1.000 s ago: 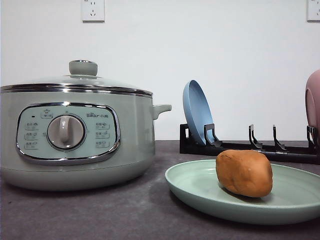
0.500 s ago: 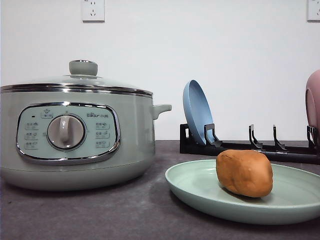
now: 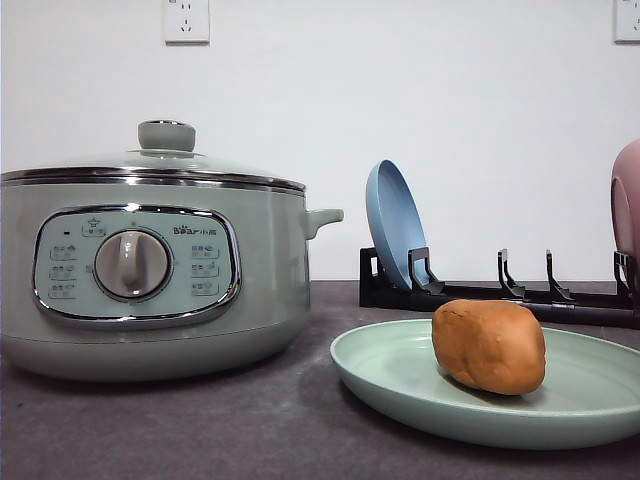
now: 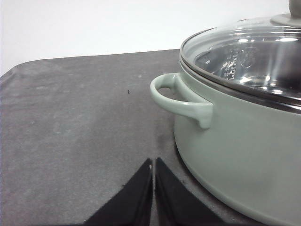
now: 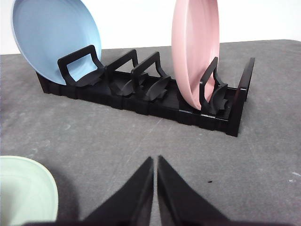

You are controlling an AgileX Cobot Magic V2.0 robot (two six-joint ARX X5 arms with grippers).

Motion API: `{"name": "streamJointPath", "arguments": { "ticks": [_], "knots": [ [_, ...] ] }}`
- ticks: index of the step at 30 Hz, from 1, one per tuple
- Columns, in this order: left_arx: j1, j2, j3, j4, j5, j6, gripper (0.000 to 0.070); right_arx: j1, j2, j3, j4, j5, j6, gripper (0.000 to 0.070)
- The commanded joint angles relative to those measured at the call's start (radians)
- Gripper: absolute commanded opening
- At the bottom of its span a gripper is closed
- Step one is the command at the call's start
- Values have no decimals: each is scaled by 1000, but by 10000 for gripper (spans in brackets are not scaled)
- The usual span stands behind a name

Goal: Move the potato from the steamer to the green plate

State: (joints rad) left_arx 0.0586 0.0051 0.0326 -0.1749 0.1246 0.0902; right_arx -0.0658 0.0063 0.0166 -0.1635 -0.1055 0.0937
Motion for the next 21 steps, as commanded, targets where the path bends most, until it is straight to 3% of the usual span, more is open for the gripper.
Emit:
{"name": "streamJointPath", "arguments": {
  "ticks": [1, 21],
  "knots": [
    [3, -2, -21, -7, -2, -5, 0, 0, -3, -5, 8, 1, 3, 0],
    [3, -2, -21, -7, -2, -5, 0, 0, -3, -5, 8, 1, 3, 0]
  ]
}}
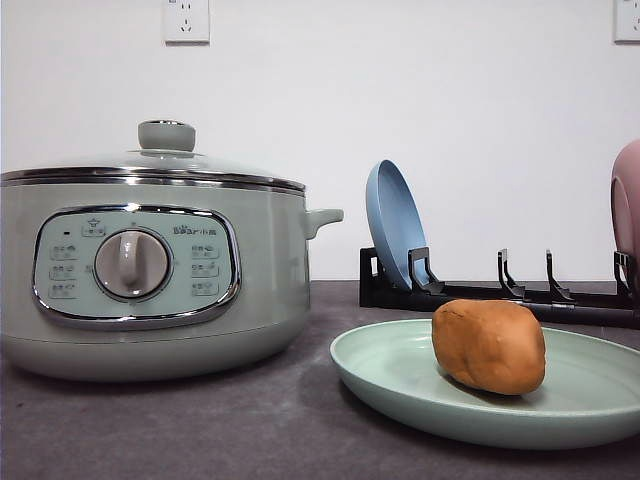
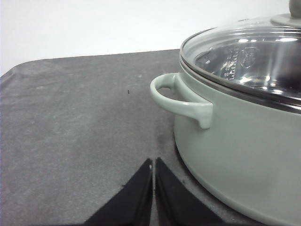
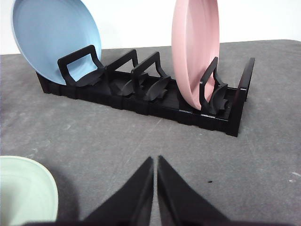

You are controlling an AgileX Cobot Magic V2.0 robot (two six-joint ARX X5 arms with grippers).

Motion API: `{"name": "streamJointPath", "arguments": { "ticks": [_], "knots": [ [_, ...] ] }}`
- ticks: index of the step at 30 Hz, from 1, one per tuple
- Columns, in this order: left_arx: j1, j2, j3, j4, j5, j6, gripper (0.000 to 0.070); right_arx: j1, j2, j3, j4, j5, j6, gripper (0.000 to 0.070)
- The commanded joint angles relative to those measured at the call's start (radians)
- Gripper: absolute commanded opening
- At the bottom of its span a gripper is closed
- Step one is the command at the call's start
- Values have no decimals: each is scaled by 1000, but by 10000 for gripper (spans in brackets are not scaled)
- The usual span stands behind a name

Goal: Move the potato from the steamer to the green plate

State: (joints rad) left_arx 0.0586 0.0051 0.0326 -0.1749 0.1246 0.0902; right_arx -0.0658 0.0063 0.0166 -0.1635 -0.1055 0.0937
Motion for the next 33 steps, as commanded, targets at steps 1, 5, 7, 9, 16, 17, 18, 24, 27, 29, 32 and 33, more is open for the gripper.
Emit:
{"name": "streamJointPath", "arguments": {
  "ticks": [1, 5, 7, 9, 16, 17, 18, 24, 27, 29, 32, 33],
  "knots": [
    [3, -2, -21, -7, -2, -5, 0, 0, -3, -5, 8, 1, 3, 0],
    [3, -2, -21, -7, -2, -5, 0, 0, -3, -5, 8, 1, 3, 0],
    [3, -2, -21, -7, -2, -5, 0, 0, -3, -5, 8, 1, 3, 0],
    [3, -2, -21, -7, -2, -5, 0, 0, -3, -5, 8, 1, 3, 0],
    [3, -2, -21, -7, -2, -5, 0, 0, -3, -5, 8, 1, 3, 0],
    [3, -2, -21, -7, -2, -5, 0, 0, -3, -5, 8, 1, 3, 0],
    [3, -2, -21, -7, -2, -5, 0, 0, -3, -5, 8, 1, 3, 0],
    [3, -2, -21, -7, -2, -5, 0, 0, -3, -5, 8, 1, 3, 0],
    [3, -2, -21, -7, -2, -5, 0, 0, -3, -5, 8, 1, 3, 0],
    [3, -2, -21, -7, -2, -5, 0, 0, -3, -5, 8, 1, 3, 0],
    [3, -2, -21, -7, -2, -5, 0, 0, -3, -5, 8, 1, 3, 0],
    [3, -2, -21, -7, -2, -5, 0, 0, -3, -5, 8, 1, 3, 0]
  ]
}}
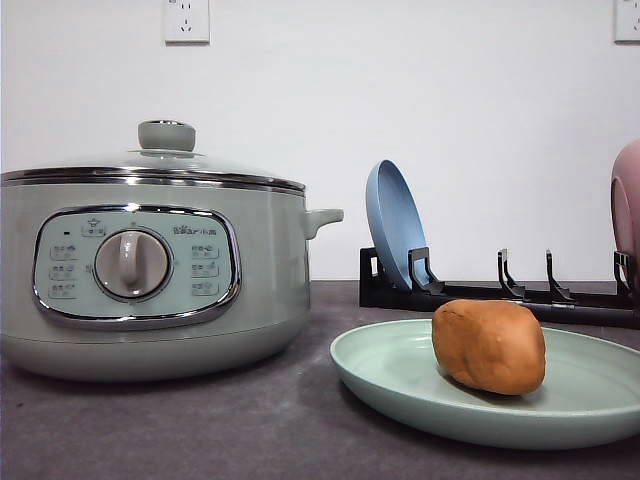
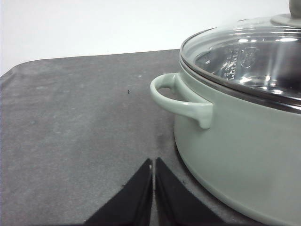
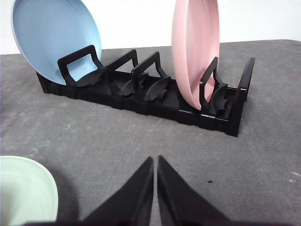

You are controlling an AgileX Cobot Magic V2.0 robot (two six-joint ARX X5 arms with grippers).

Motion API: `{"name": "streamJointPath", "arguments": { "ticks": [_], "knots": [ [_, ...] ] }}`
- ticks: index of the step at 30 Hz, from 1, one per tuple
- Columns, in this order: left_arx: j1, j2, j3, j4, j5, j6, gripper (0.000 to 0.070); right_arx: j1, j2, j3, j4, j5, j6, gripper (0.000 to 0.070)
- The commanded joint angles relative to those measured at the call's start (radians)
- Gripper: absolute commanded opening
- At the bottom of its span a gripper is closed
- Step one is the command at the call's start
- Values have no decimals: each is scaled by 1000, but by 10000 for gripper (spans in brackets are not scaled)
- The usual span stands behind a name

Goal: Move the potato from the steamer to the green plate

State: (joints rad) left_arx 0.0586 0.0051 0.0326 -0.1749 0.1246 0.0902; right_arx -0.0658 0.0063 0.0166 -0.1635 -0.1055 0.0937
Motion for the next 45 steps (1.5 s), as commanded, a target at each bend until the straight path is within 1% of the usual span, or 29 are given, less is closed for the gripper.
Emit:
{"name": "streamJointPath", "arguments": {
  "ticks": [1, 45],
  "knots": [
    [3, -2, -21, -7, -2, -5, 0, 0, -3, -5, 8, 1, 3, 0],
    [3, -2, -21, -7, -2, -5, 0, 0, -3, -5, 8, 1, 3, 0]
  ]
}}
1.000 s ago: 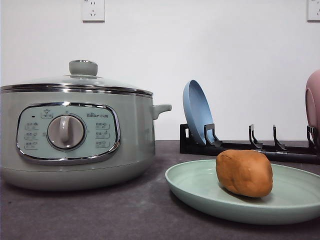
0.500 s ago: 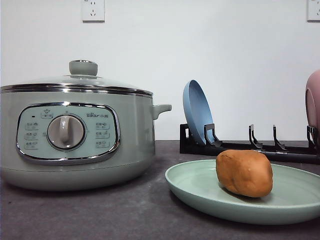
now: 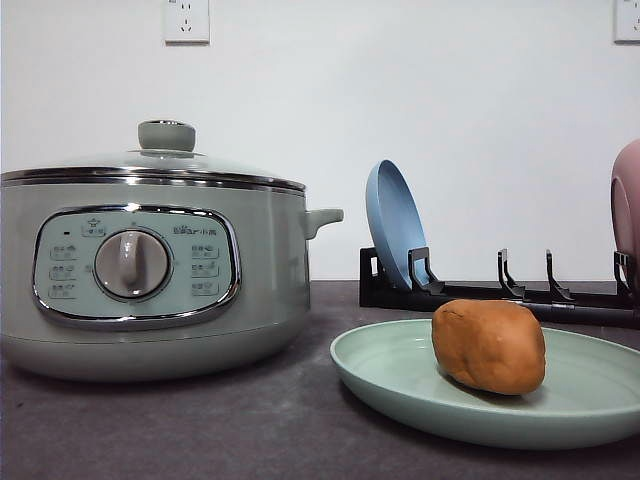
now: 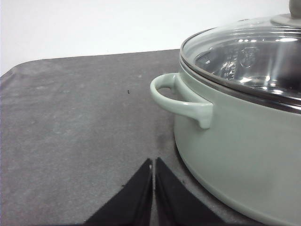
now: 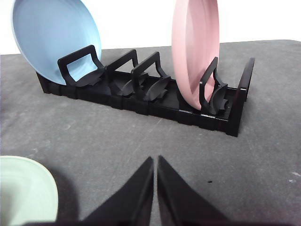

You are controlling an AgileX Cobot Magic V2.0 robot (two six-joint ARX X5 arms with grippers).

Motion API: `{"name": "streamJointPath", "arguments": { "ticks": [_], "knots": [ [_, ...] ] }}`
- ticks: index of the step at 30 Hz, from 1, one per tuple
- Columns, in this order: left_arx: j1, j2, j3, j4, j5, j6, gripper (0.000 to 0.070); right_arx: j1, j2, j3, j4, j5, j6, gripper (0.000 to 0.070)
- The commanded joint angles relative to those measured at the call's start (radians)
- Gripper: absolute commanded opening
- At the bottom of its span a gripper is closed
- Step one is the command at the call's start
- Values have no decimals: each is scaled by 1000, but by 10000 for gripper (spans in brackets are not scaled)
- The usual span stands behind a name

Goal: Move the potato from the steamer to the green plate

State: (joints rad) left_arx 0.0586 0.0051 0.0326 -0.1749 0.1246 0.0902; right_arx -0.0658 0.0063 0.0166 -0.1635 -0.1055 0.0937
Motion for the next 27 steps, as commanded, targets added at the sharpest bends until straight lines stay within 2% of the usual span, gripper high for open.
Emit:
{"name": "streamJointPath", "arguments": {
  "ticks": [1, 27],
  "knots": [
    [3, -2, -21, -7, -2, -5, 0, 0, -3, -5, 8, 1, 3, 0],
    [3, -2, -21, -7, -2, -5, 0, 0, -3, -5, 8, 1, 3, 0]
  ]
}}
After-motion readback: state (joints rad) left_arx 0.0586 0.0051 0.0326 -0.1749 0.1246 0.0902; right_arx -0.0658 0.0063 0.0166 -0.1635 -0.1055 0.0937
